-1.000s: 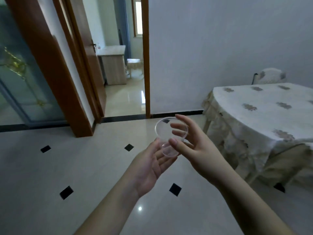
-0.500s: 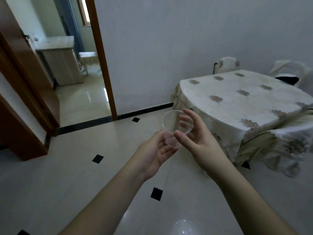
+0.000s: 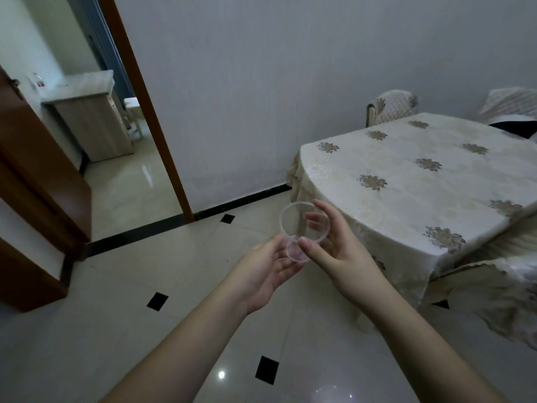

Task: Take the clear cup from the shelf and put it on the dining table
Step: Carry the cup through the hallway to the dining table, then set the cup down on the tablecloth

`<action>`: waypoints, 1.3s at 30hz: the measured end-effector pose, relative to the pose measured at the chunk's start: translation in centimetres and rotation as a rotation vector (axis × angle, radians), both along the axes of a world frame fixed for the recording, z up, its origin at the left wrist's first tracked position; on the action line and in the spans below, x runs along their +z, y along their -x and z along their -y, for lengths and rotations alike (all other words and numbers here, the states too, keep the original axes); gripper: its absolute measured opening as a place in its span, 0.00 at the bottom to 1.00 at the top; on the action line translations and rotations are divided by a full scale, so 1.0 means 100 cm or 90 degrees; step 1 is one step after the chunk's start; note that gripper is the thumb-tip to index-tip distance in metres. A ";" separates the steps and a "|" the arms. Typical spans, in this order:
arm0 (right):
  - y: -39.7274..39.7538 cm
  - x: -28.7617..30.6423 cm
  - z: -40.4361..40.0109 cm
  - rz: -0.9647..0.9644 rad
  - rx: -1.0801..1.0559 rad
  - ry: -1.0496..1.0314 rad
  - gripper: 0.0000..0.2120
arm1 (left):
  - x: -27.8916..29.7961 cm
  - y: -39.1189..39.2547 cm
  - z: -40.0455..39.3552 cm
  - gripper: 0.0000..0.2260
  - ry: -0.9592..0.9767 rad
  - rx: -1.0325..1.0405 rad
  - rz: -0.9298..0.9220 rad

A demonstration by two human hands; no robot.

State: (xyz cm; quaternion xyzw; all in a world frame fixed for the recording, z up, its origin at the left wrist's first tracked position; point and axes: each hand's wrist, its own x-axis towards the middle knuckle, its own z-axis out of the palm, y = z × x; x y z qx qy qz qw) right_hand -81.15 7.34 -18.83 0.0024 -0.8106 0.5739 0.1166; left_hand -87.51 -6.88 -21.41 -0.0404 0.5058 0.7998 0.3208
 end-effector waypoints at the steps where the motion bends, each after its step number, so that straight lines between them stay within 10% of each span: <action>1: 0.011 -0.002 -0.008 0.000 -0.001 0.002 0.32 | -0.002 0.011 -0.008 0.12 0.002 0.006 0.003; 39: 0.469 -0.061 -0.105 0.028 -0.132 0.003 0.32 | -0.074 0.492 -0.123 0.15 0.031 -0.106 0.042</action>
